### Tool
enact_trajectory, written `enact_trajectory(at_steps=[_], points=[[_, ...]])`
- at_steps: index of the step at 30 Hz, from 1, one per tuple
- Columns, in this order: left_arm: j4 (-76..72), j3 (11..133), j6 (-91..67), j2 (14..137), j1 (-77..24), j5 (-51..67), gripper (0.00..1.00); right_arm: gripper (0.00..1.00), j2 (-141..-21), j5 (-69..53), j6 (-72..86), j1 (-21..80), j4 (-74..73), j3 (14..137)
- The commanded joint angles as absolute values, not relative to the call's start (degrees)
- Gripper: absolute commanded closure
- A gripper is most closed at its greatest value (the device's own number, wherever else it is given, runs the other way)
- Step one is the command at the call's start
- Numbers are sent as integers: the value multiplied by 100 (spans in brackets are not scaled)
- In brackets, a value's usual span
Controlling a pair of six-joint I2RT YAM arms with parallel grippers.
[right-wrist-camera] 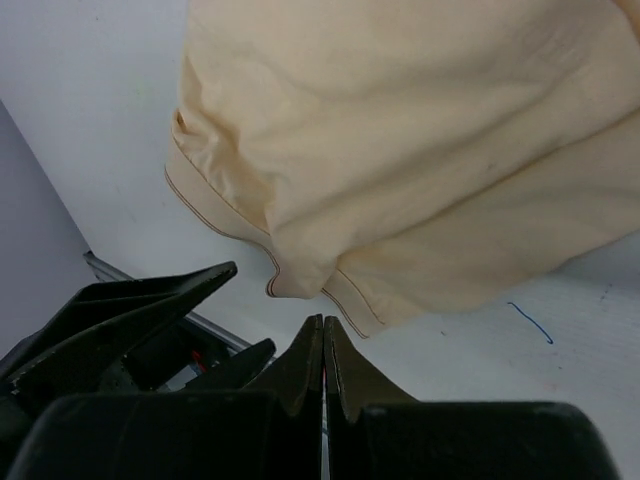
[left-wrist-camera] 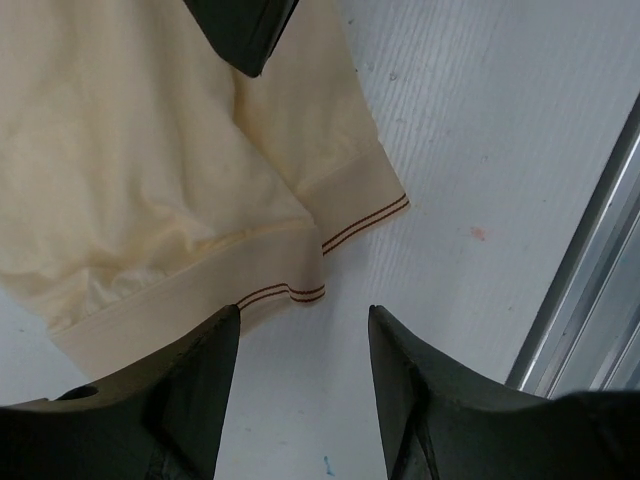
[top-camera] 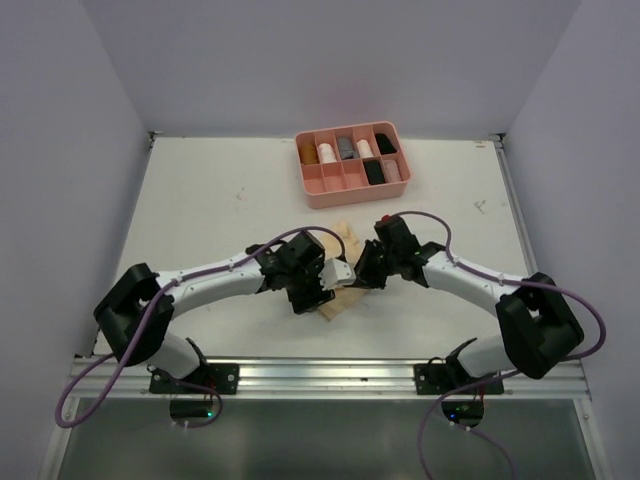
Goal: Roll the underwear
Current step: Fold the underwear
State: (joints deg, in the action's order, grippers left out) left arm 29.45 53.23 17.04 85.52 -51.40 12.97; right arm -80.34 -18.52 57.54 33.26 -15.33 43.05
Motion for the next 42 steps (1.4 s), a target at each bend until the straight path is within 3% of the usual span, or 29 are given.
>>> enact_trajectory(at_steps=[1,12,14,20,23,24,35,36,37,42], points=[[3032,5511,1705,8657,-5142,1283,43,100,-8147,-1600,6249,3489,-827,4254],[2637,5493,1801,9158,-5133,1266,44,100,-8315,-1617,6319,3542,-730,3727],[2610,5502,1802,9219,-5142,1309,48,100,-8341,-1635,6346,3542,-668,3674],[2619,5555,1819,9255,-5142,1406,71,100,-8665,-1679,6284,3568,-545,3577],[2672,5599,1811,9211,-5133,1406,89,100,-8797,-1635,6188,3568,-527,3577],[2698,5607,1811,9202,-5133,1389,100,100,-8859,-1617,6135,3577,-519,3586],[3023,6494,1345,8499,-4614,1336,100,100,-8316,-1389,6344,3577,-317,3481],[3050,6556,1327,8464,-4614,1345,100,100,-8193,-1336,6459,3577,-195,3359],[3102,6687,1084,8403,-4588,1327,100,100,-7252,-901,7226,3629,677,2879],[3129,6750,695,8499,-4439,1318,100,100,-6864,-20,8120,3937,1687,2304]])
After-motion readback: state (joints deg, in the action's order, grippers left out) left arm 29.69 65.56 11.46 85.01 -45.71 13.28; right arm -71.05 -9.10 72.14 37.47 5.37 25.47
